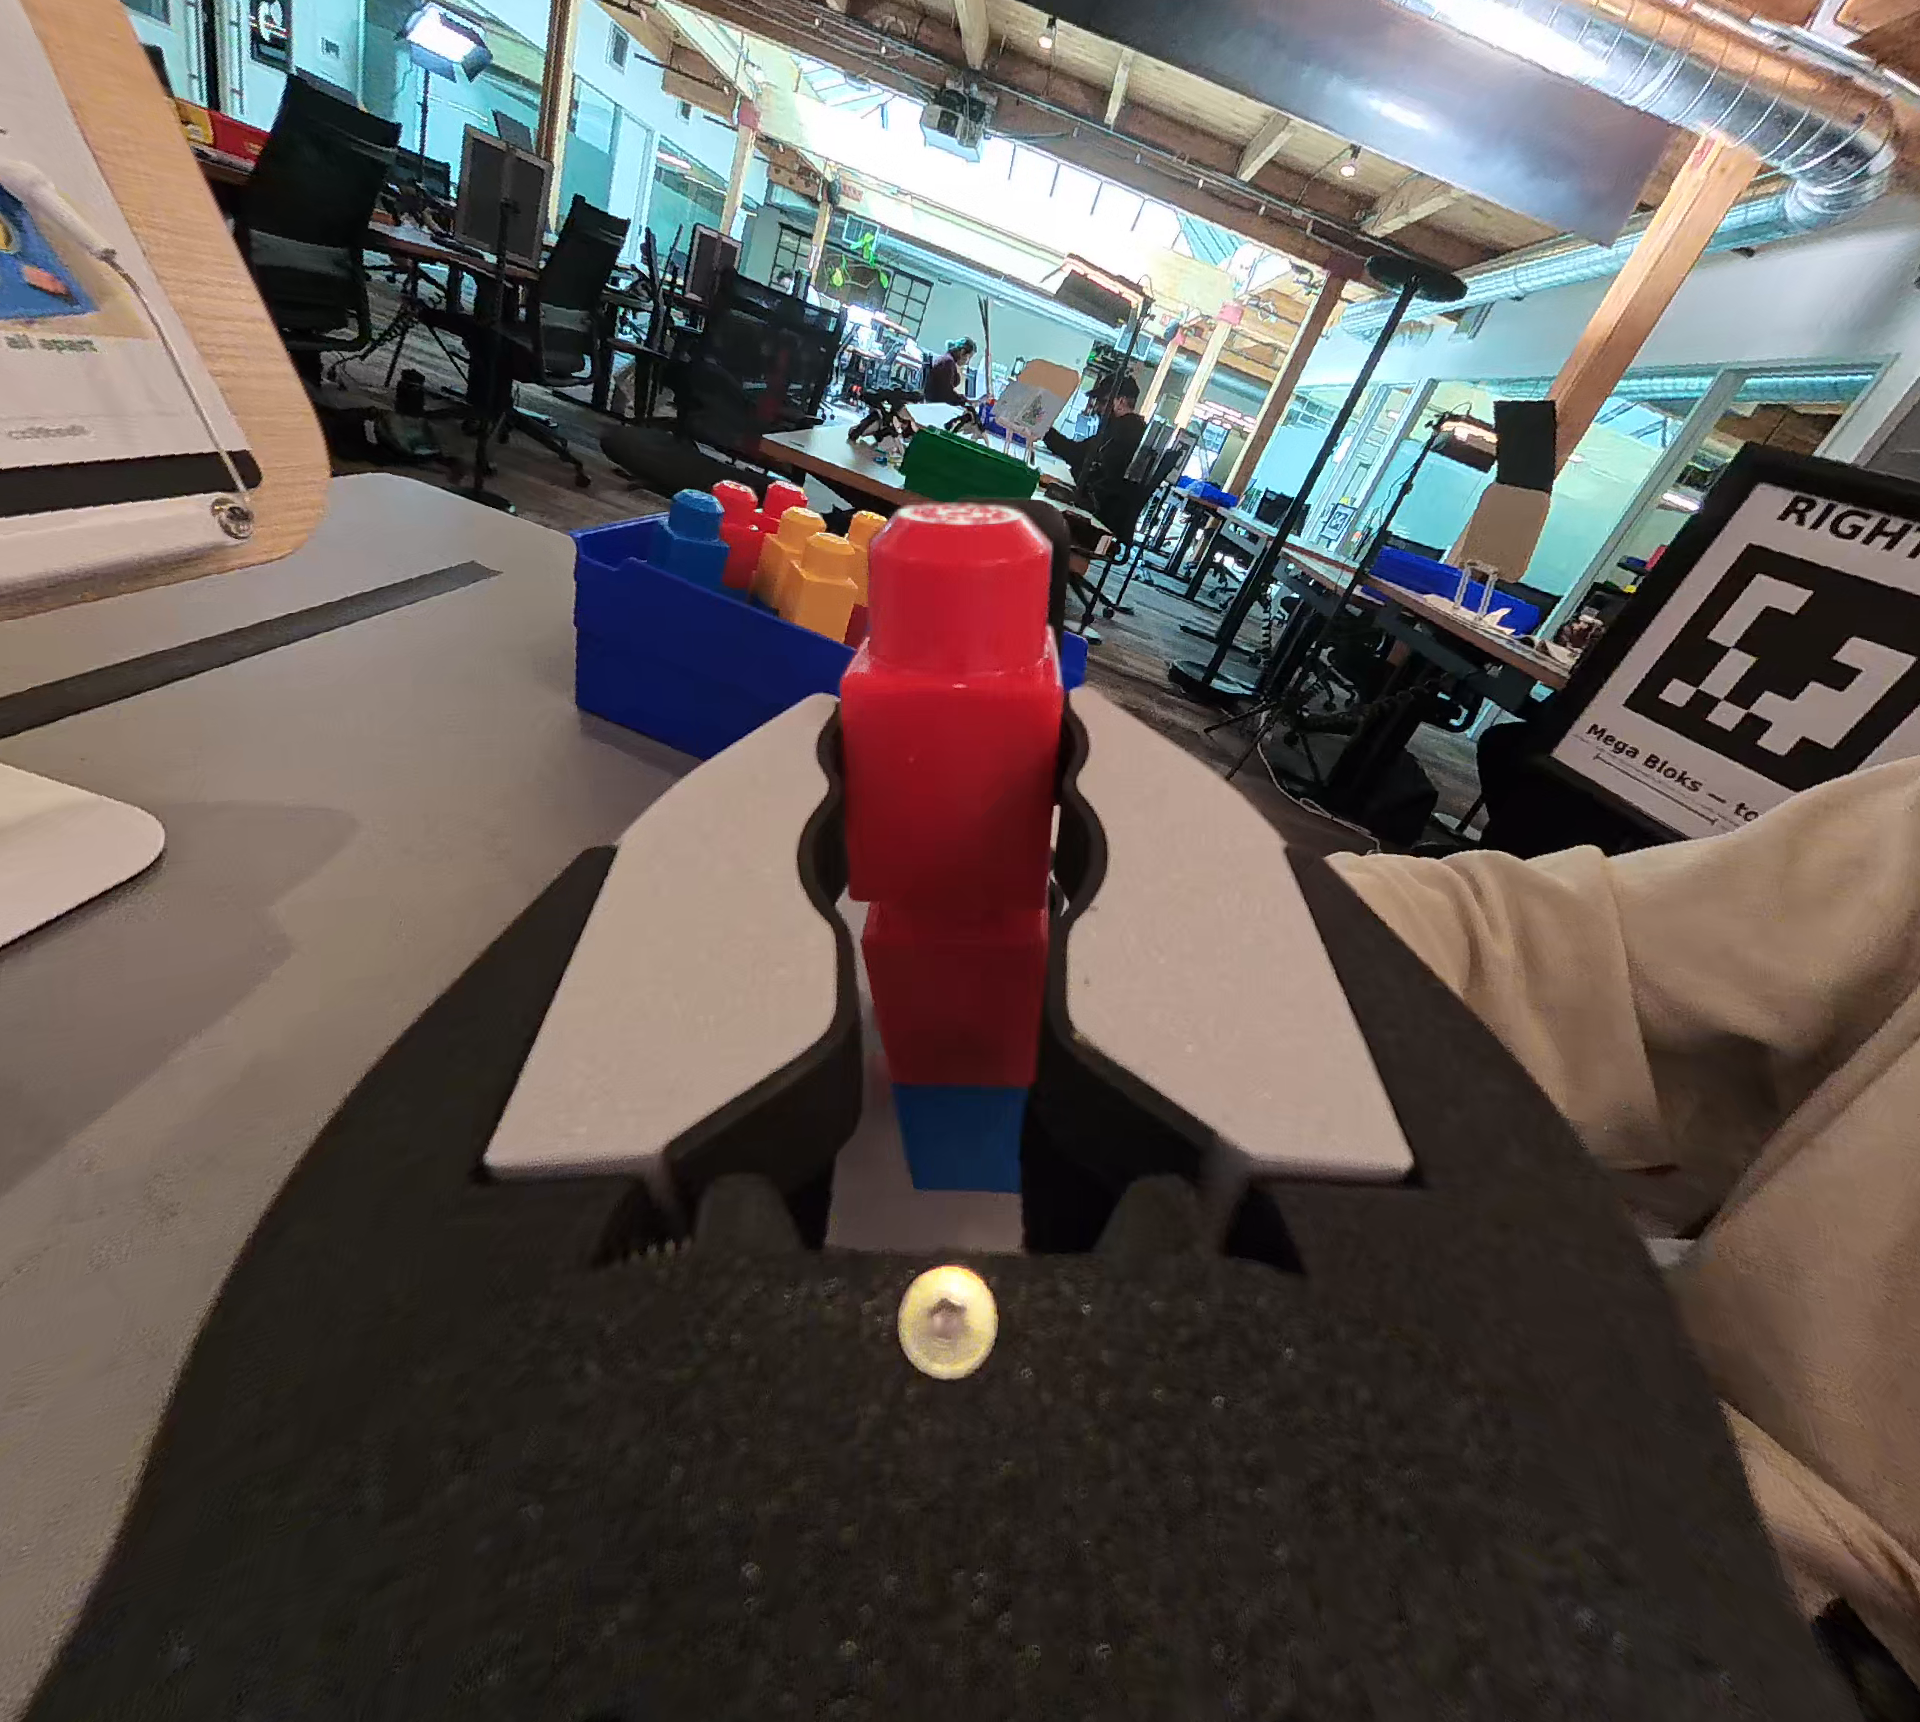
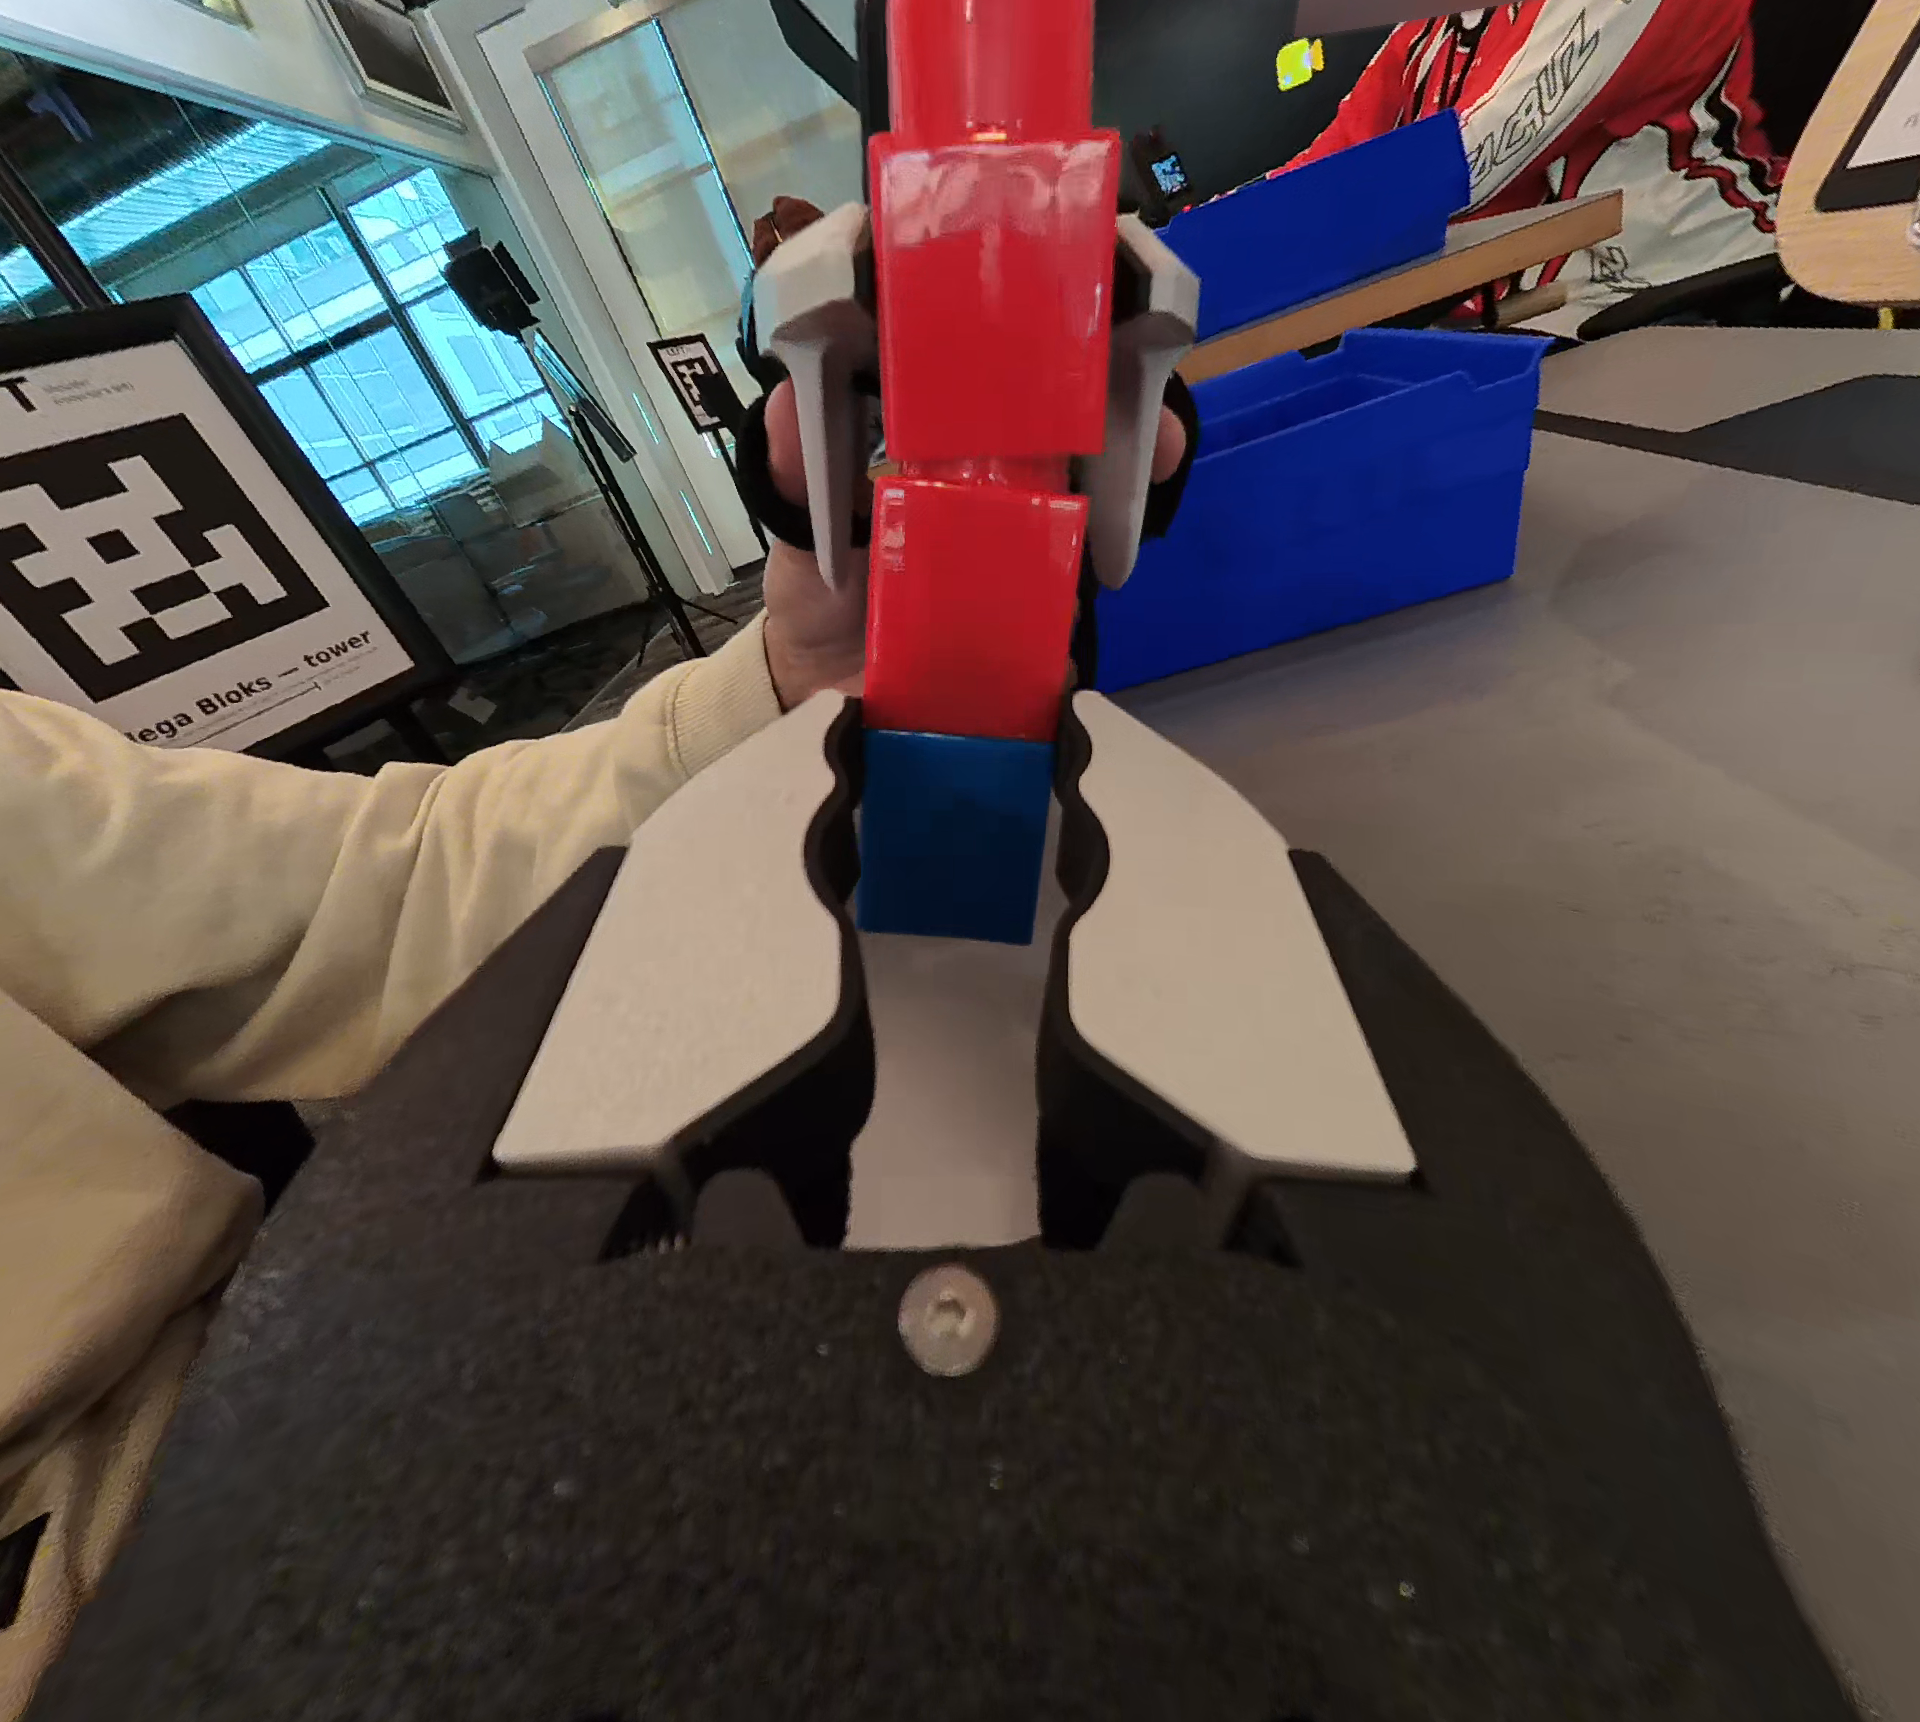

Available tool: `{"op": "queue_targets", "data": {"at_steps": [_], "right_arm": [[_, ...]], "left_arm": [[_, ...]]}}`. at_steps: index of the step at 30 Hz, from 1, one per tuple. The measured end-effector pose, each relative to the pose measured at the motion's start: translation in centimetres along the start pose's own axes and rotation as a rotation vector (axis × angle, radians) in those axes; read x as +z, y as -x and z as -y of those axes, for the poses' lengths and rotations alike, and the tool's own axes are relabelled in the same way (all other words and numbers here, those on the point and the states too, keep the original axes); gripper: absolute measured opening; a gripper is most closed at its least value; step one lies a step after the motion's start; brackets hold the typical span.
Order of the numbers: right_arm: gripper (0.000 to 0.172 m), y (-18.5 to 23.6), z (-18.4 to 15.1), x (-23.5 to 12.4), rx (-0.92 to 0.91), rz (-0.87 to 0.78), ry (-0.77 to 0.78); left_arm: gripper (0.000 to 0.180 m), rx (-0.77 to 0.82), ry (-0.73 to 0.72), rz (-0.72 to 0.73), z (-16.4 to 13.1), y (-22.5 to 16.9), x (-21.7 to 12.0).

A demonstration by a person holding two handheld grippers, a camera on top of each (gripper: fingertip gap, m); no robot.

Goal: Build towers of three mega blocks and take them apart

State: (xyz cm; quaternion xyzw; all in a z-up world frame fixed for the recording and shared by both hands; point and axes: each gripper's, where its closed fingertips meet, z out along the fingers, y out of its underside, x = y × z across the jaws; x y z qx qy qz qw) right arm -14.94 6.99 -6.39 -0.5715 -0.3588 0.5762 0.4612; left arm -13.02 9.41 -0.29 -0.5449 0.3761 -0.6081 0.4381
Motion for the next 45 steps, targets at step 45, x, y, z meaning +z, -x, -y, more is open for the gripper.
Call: {"op": "queue_targets", "data": {"at_steps": [45], "right_arm": [[0.034,-1.0,4.7,-3.2,0.021,-0.067,-0.222]], "left_arm": [[0.036,-0.112,-0.053,-0.022,-0.2,0.6,0.3]]}}
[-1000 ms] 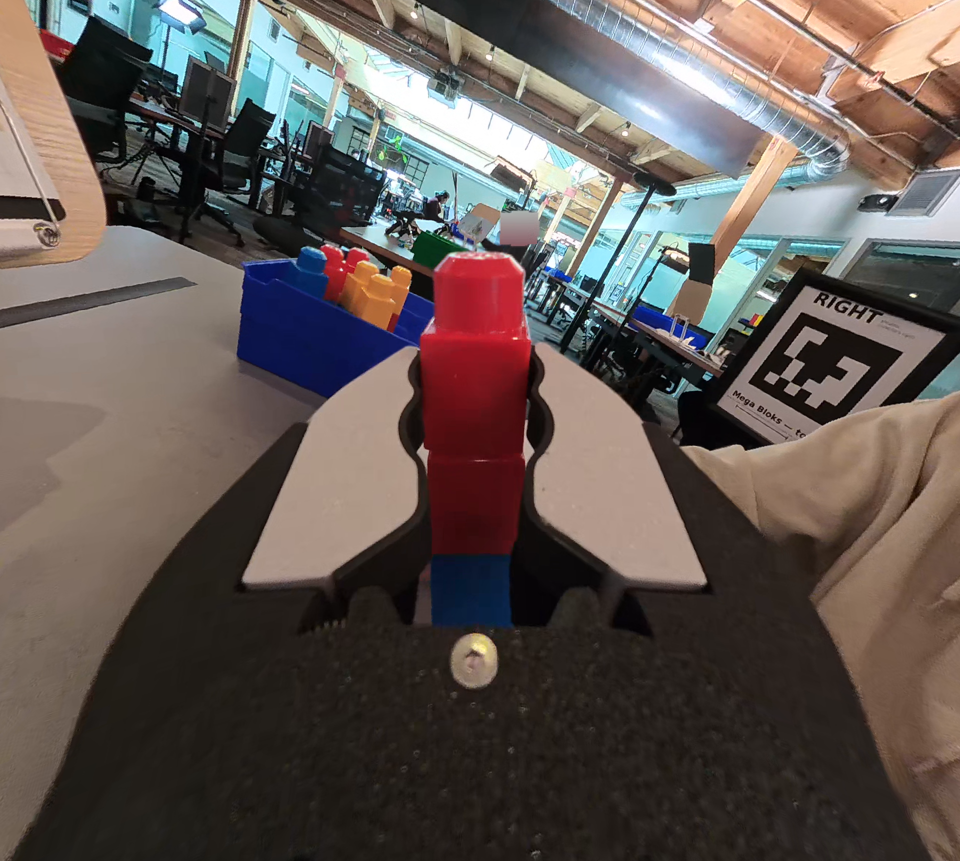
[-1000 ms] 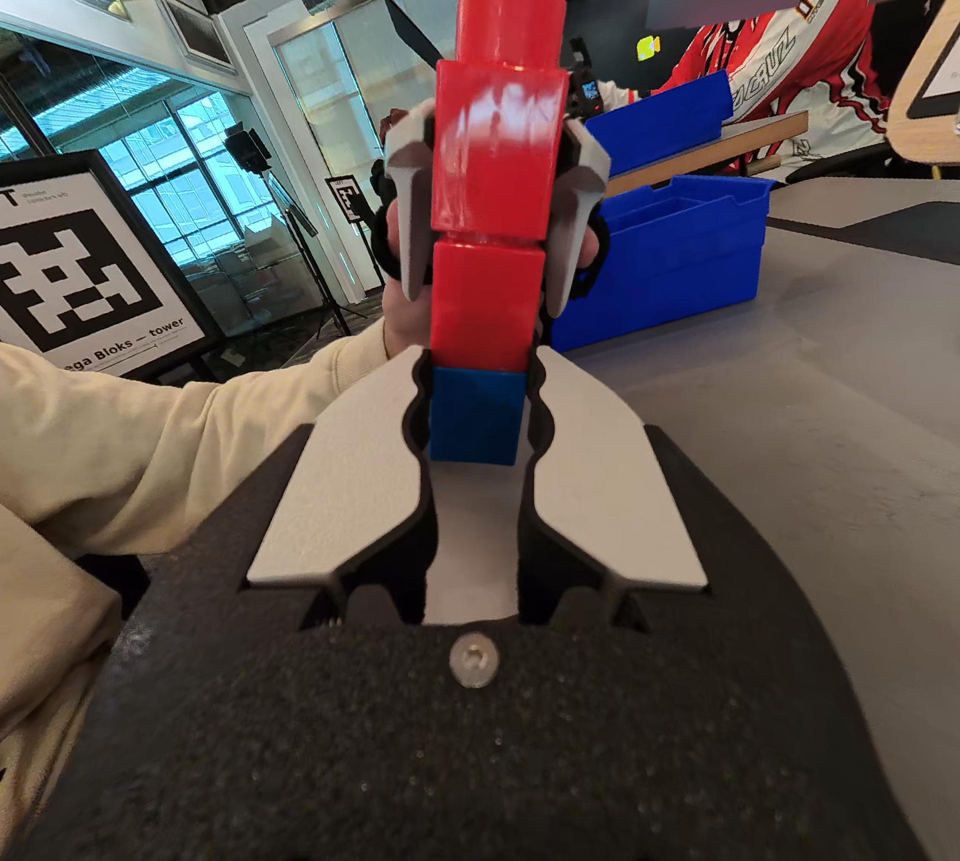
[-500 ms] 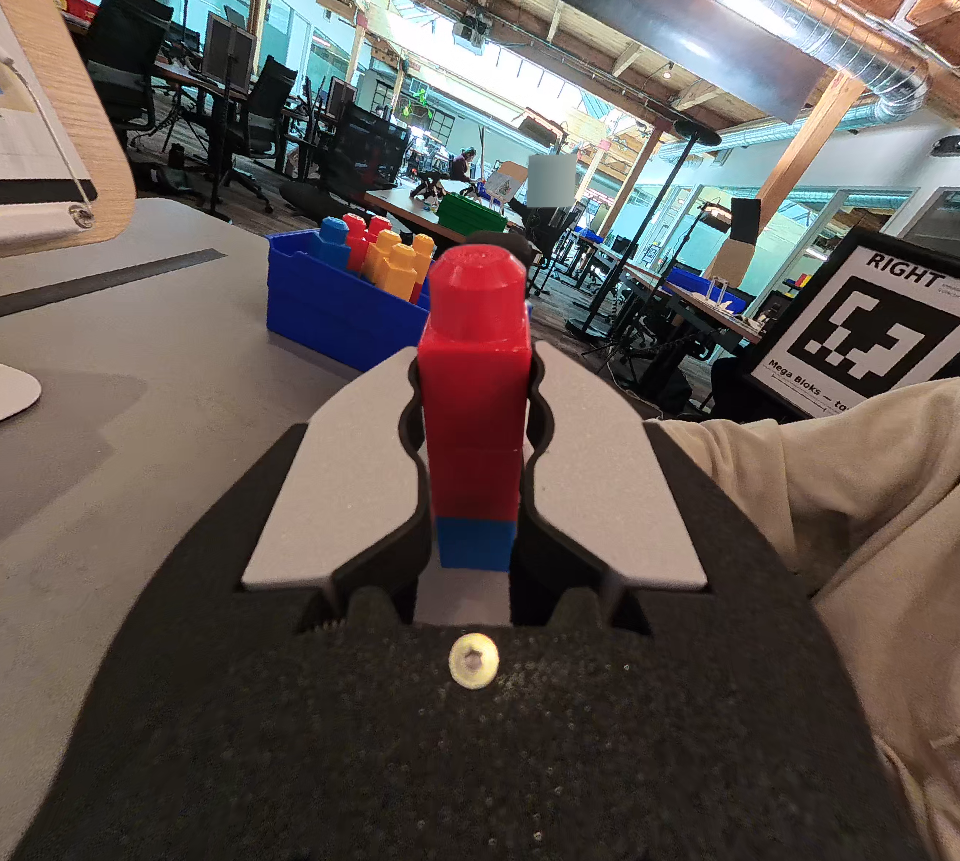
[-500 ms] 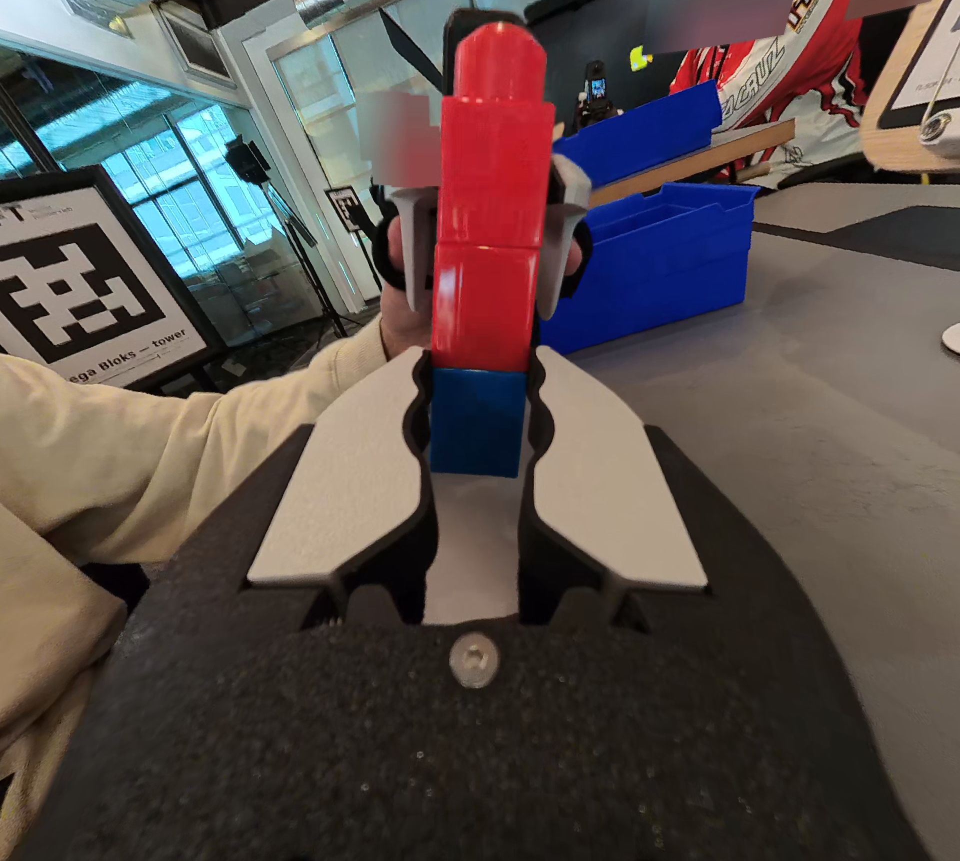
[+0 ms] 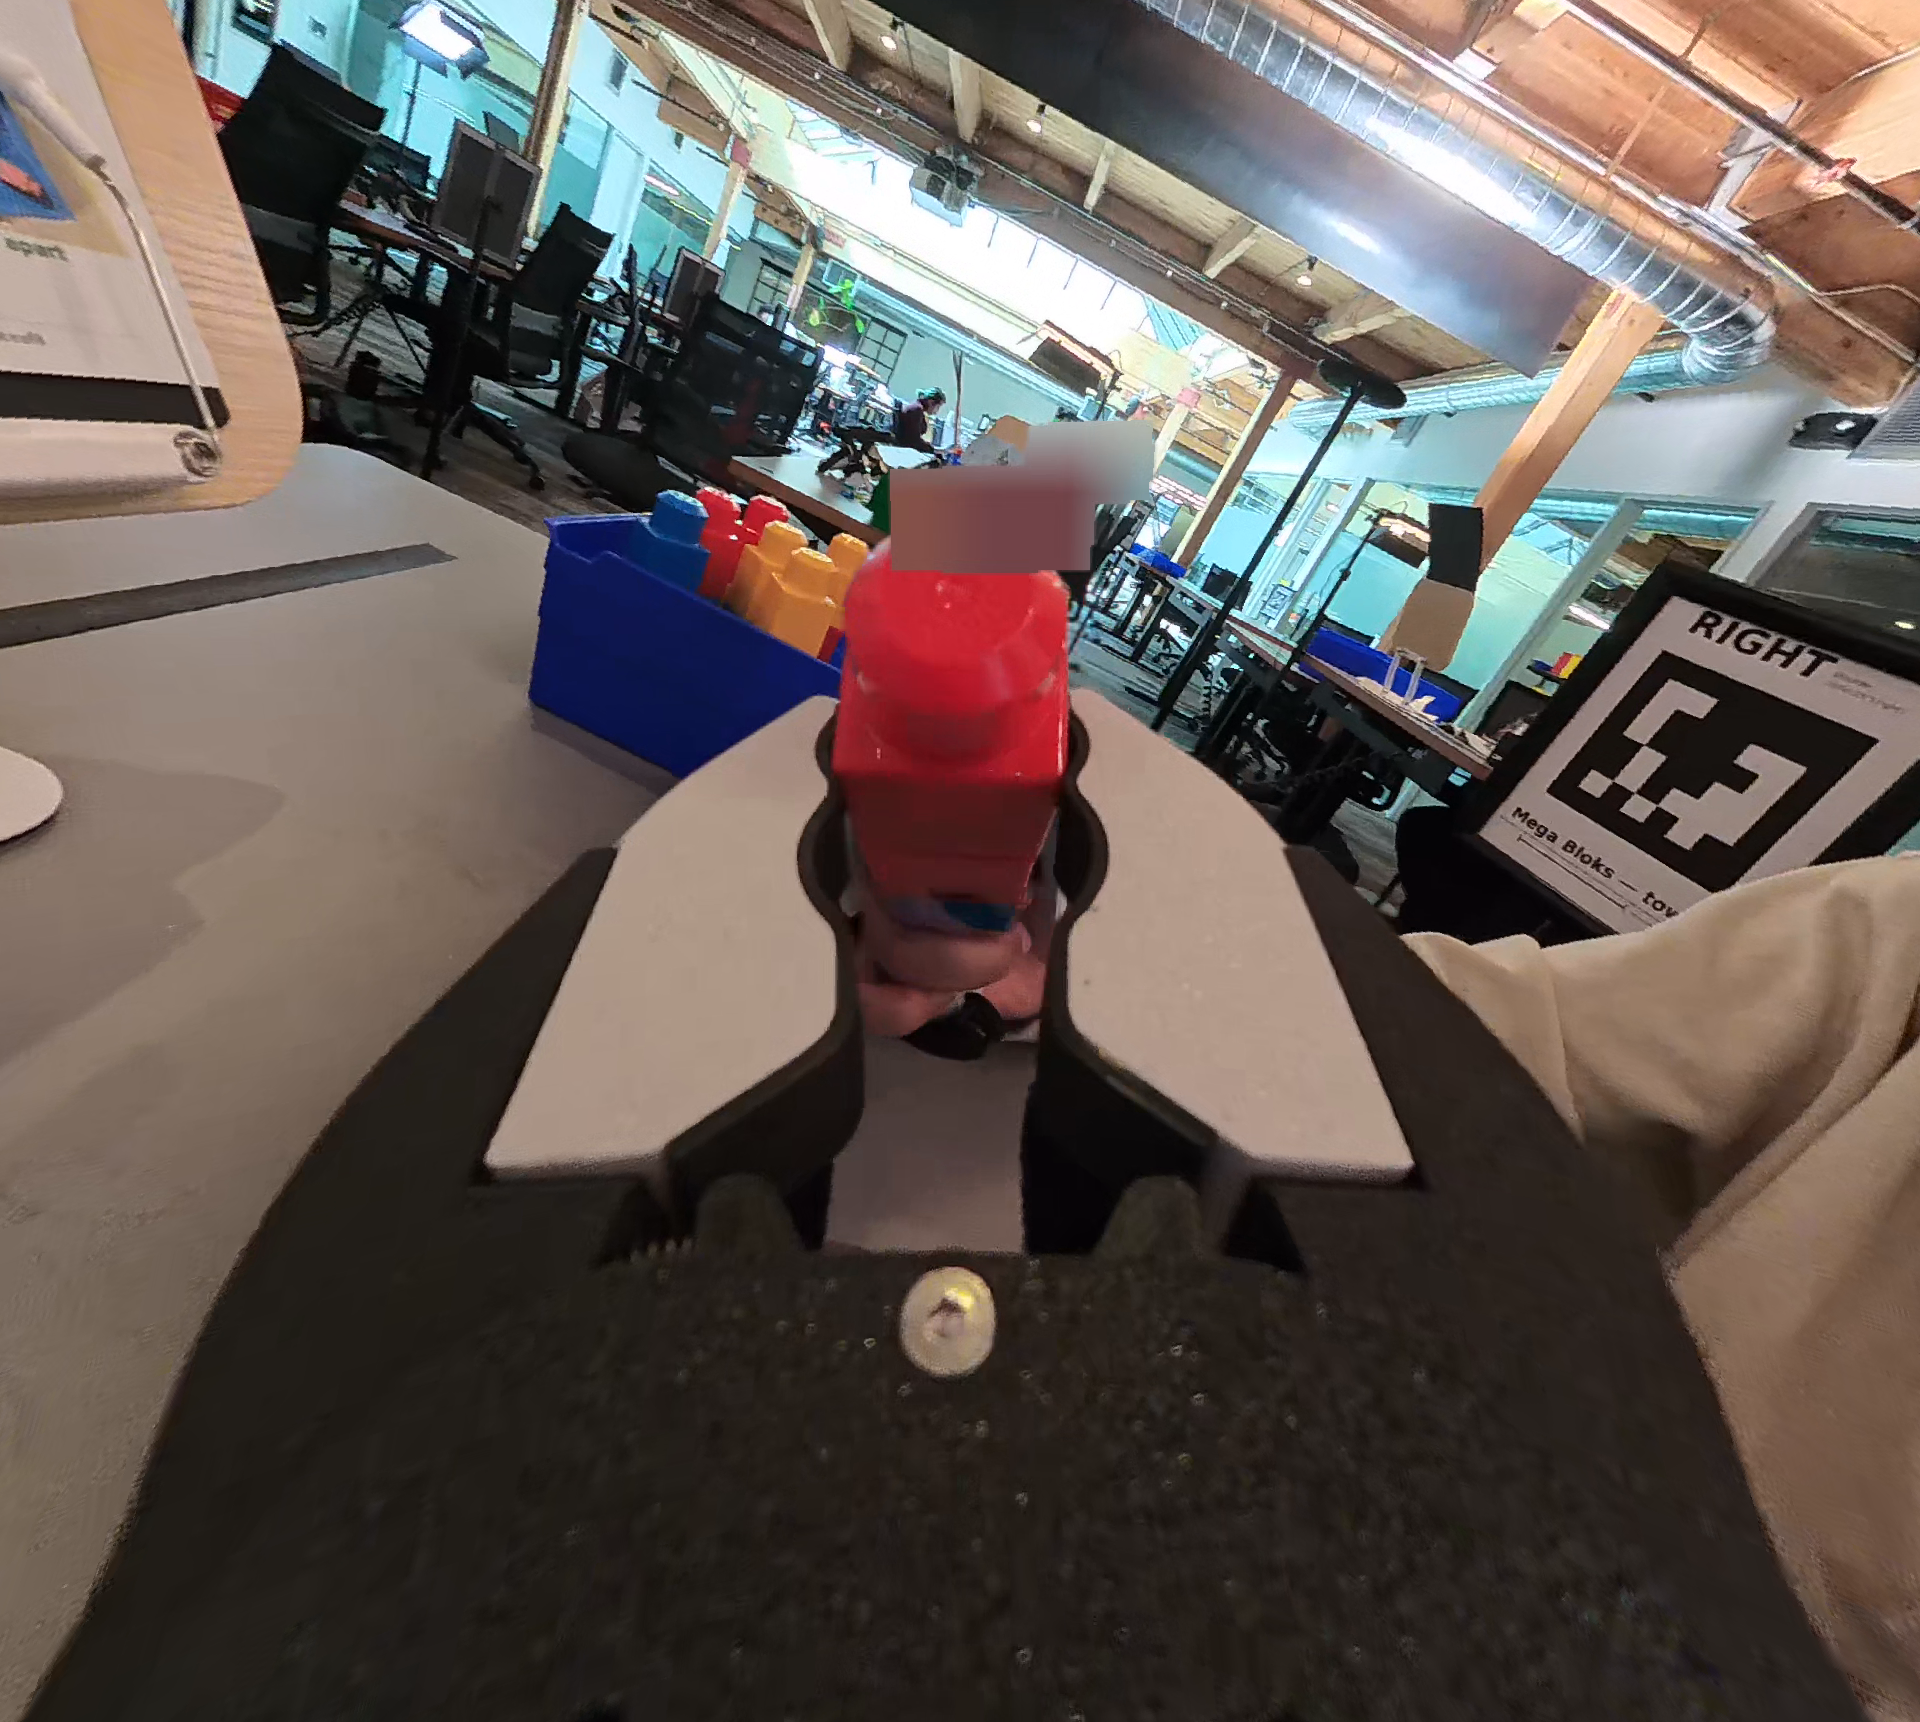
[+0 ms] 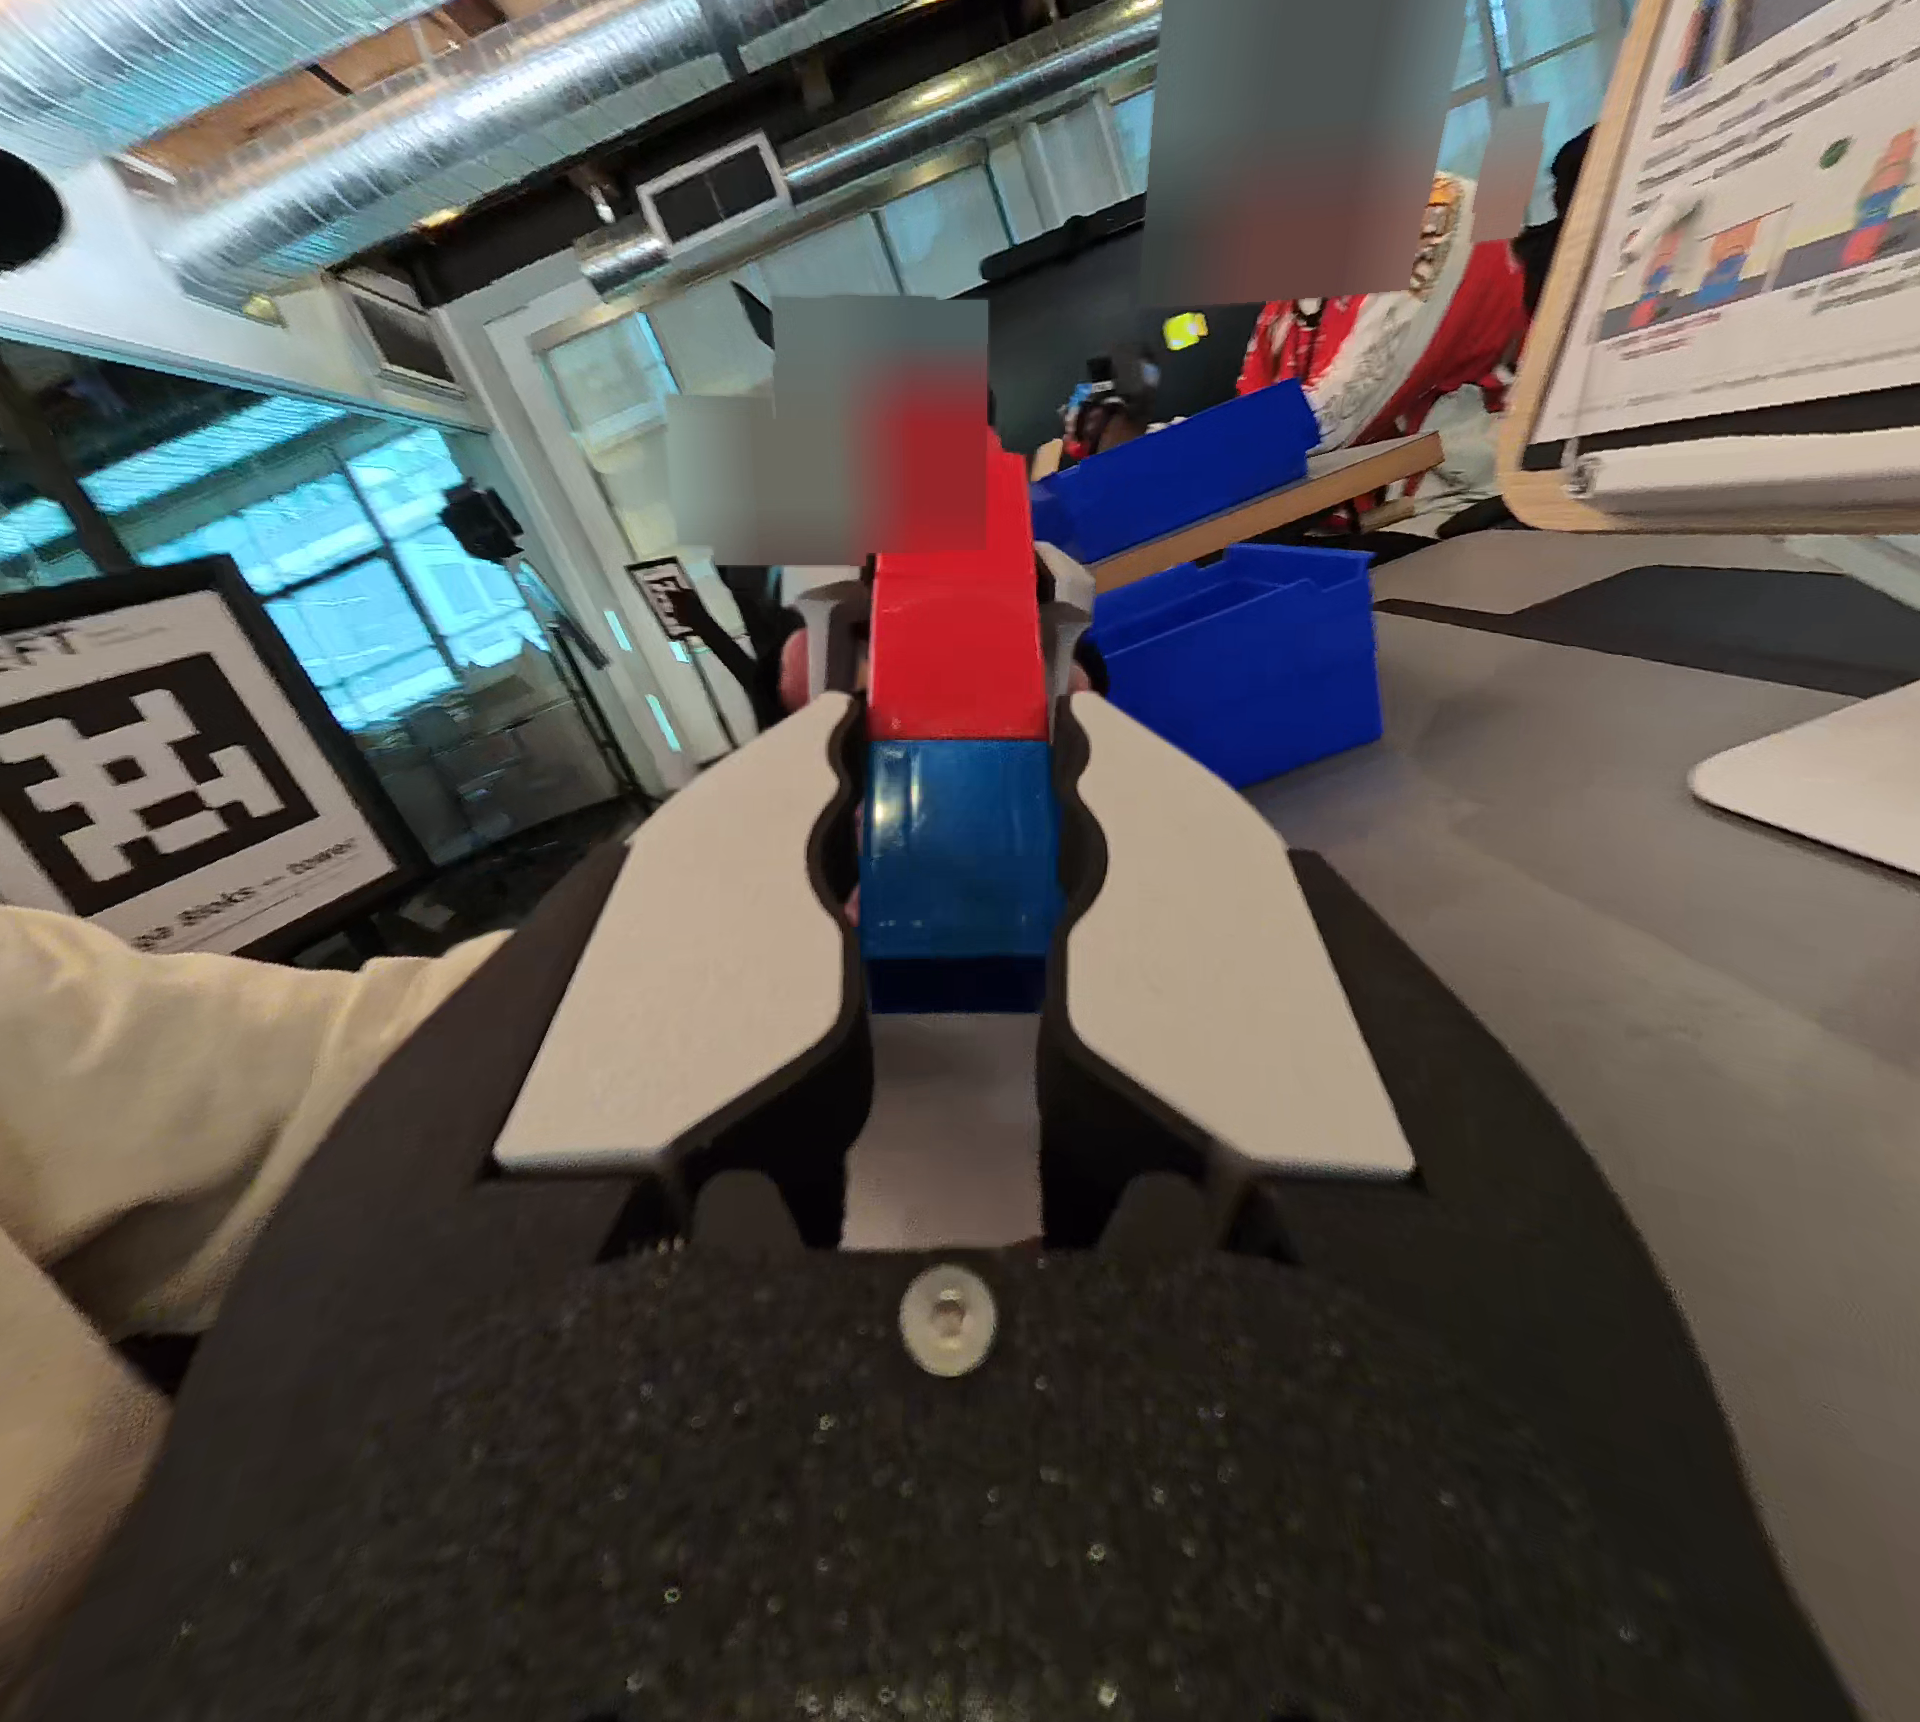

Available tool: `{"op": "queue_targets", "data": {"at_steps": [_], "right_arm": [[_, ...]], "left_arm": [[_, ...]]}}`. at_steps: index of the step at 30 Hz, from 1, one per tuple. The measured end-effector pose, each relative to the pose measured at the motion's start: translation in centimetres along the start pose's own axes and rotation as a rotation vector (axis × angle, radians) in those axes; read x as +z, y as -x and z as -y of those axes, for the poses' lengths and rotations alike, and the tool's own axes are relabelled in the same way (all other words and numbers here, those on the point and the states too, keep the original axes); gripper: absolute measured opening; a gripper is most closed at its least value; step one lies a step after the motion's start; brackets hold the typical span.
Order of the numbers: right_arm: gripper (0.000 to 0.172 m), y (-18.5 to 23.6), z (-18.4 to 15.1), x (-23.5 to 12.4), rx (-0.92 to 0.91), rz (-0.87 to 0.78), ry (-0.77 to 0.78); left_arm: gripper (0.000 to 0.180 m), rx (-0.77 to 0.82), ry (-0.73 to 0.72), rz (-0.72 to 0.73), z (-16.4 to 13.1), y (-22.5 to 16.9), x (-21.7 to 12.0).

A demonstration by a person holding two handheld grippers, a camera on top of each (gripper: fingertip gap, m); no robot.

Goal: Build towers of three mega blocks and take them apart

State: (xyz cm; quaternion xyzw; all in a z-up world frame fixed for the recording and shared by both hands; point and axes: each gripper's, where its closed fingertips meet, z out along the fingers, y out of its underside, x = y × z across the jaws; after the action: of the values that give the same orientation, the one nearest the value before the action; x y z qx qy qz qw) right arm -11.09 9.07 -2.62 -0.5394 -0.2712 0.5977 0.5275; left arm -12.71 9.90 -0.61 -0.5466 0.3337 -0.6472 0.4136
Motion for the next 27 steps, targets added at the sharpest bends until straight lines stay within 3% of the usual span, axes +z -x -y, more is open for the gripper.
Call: {"op": "queue_targets", "data": {"at_steps": [3,8,12,16,19,27], "right_arm": [[0.041,-1.4,-0.7,-0.2,-0.184,-0.173,0.102],[0.05,-2.8,-1.6,0.4,-0.752,-0.573,0.328],[0.045,-4.0,-3.5,1.3,-1.042,-0.748,0.494],[0.046,-5.6,-4.0,1.1,-0.986,-0.829,0.533],[0.037,-5.7,-3.8,1.0,-0.957,-0.818,0.516],[0.035,-5.9,-4.4,0.2,-0.837,-0.806,0.556]], "left_arm": [[0.036,0.032,0.011,0.111,0.1,1.3,-0.3],[0.036,0.002,0.033,0.355,-0.2,4.9,-1.6],[0.036,-0.14,0.048,0.368,-1.7,6.1,-1.5],[0.036,-0.17,0.063,0.354,-2.2,6.1,-1.2],[0.036,-0.122,0.107,0.369,-2.6,5.8,-0.8],[0.036,-0.087,0.13,0.373,-3.4,6.0,-0.3]]}}
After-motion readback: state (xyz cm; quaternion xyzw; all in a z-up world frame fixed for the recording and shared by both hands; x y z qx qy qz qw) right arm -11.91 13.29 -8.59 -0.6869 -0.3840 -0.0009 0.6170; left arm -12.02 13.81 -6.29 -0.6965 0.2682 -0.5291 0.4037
